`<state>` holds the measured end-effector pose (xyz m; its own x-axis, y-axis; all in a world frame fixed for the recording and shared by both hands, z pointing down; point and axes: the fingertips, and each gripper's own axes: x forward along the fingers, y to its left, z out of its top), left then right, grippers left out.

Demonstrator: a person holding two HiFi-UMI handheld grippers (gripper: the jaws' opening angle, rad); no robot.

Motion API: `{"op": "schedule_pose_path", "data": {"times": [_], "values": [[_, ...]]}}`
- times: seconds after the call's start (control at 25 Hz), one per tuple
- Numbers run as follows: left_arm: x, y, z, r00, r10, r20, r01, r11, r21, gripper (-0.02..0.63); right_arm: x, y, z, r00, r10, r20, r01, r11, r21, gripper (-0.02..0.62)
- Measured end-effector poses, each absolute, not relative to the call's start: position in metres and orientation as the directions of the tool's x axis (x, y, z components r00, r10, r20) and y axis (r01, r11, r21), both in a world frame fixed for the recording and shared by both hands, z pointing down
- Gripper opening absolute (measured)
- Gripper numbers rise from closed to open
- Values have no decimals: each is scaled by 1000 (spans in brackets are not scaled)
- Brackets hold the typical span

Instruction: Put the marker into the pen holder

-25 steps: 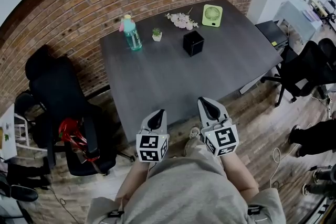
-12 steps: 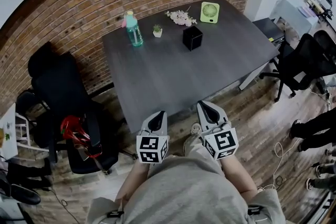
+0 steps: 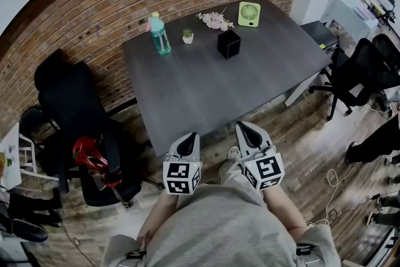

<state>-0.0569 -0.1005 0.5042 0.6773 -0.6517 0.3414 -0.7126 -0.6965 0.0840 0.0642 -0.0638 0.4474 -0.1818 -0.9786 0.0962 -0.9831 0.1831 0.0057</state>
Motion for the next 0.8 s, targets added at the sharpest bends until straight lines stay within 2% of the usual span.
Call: {"op": "schedule_pose_path", "data": {"times": [0.8], "values": [[-46,-101,505,687,-638,349,-702,-707,90,17,76,-66,455,-161,-979,122,-987,162,-8,2]]}}
